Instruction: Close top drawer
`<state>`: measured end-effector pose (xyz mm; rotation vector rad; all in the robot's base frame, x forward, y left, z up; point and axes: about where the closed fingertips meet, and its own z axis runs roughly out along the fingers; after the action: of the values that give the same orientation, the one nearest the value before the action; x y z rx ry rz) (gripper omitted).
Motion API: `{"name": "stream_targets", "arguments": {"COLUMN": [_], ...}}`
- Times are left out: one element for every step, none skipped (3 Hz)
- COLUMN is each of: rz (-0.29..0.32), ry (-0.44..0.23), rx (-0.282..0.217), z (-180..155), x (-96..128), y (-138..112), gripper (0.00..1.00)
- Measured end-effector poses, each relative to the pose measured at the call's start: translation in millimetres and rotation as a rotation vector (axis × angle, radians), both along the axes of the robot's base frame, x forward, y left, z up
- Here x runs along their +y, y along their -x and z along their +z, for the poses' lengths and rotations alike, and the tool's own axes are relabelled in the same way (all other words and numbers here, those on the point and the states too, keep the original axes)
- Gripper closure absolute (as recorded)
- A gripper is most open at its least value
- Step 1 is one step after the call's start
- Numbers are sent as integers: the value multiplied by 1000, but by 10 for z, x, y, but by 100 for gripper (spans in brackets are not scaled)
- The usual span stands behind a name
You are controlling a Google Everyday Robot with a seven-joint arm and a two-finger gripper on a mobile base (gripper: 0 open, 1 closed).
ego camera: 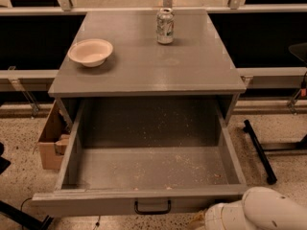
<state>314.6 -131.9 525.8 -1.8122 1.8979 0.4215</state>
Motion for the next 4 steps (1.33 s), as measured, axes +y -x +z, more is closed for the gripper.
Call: {"name": "stream_targets", "arguments": {"rz": [2, 1, 4, 6], "ry": [25, 25, 27, 28], "rx": [-20, -21, -32, -39], "z": [92, 92, 66, 64], "x": [168, 162, 92, 22], "y": [-452, -448, -669, -864], "gripper": [100, 100, 100, 100]}}
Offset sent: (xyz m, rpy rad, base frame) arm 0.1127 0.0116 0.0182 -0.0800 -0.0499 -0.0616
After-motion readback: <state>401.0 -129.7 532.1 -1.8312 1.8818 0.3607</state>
